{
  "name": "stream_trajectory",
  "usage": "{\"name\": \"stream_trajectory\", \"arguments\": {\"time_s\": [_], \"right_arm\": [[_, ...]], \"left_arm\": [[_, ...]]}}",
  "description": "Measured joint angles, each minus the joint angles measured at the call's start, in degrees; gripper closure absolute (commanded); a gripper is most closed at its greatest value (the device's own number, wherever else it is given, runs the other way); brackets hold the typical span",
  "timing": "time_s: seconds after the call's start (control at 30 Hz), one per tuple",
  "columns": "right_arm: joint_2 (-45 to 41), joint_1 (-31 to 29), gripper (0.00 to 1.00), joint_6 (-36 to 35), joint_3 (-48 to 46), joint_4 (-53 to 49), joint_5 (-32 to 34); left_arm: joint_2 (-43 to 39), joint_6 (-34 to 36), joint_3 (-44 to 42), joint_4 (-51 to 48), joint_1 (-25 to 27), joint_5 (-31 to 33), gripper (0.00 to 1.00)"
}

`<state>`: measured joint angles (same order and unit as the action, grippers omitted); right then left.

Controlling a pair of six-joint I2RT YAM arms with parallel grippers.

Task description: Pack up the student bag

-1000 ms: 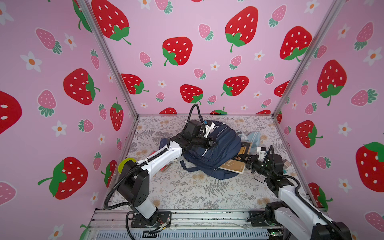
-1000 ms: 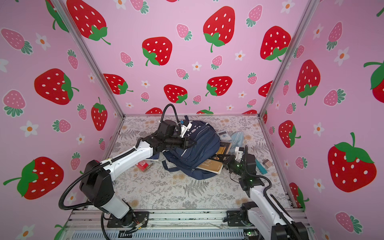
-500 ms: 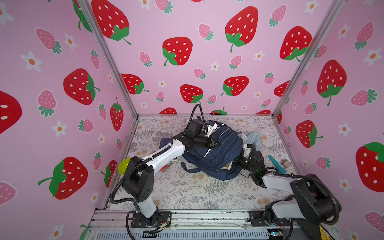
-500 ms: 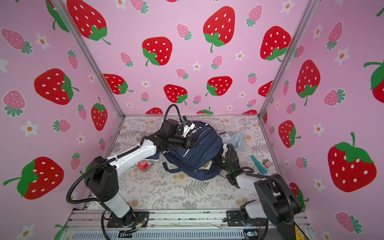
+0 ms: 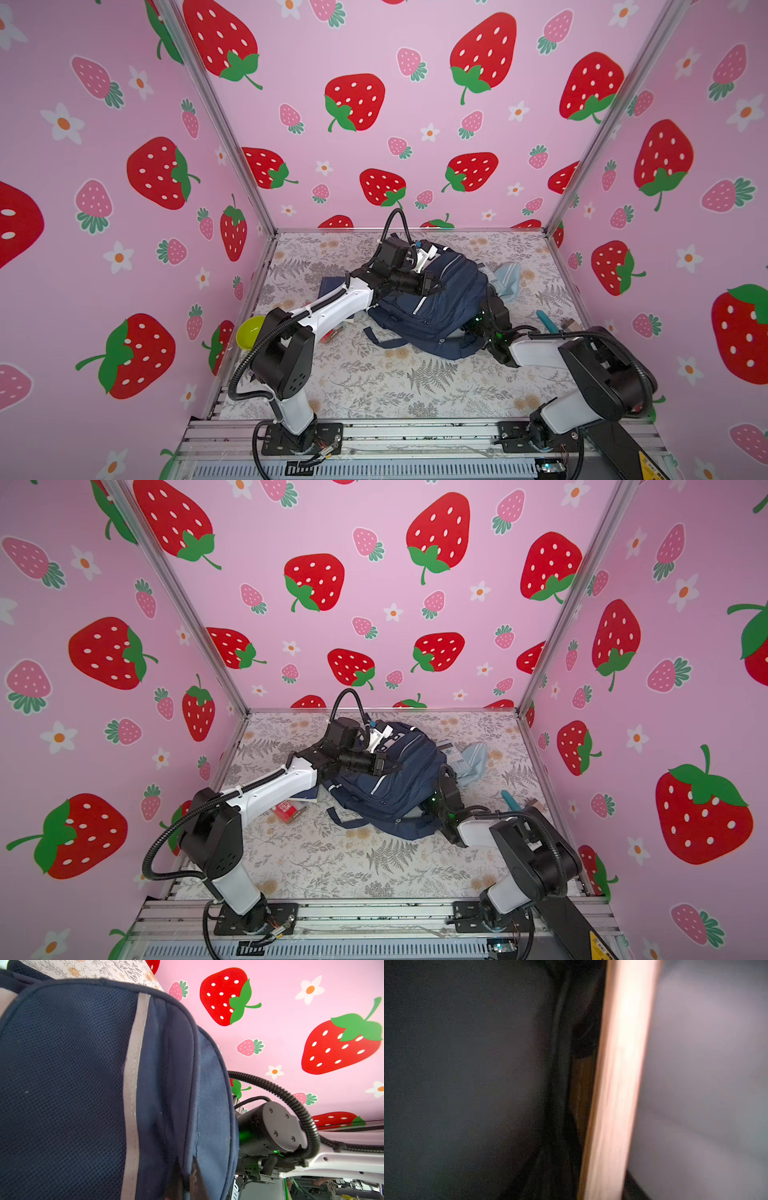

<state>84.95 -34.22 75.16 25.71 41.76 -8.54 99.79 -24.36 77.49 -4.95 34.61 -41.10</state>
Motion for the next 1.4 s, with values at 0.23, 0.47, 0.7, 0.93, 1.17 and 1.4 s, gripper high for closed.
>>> {"name": "stream_trajectory", "arguments": {"time_s": [0.23, 0.47, 0.7, 0.93, 1.17, 1.4], "right_arm": [[-17.46, 3.74, 0.38, -3.58, -4.04, -14.80, 1.44], [-33.77, 11.21, 0.40, -8.92, -6.45, -30.42, 0.55], [-43.19, 15.61, 0.45, -17.40, 2.08, -48.30, 1.07], [-40.59, 15.45, 0.48, -25.68, 14.60, -53.18, -0.85], [-32.44, 7.85, 0.48, -30.56, 20.20, -52.50, -4.28], [-25.07, -1.11, 0.48, -33.16, 21.62, -50.18, -5.99]], "left_arm": [[-0.20, 0.24, -2.34, 1.95, -0.94, -0.59, 1.00], [-0.48, 0.72, -5.03, 2.82, -1.49, -0.90, 1.00], [-1.18, 0.90, -7.98, 4.42, -1.66, -1.01, 0.74], [-6.43, -0.63, -10.47, 4.72, -1.68, 1.05, 0.30], [-21.07, -2.12, -13.51, 0.55, -5.68, 12.96, 0.30], [-34.21, -14.45, -29.38, -2.40, -31.63, 17.44, 0.29]]}}
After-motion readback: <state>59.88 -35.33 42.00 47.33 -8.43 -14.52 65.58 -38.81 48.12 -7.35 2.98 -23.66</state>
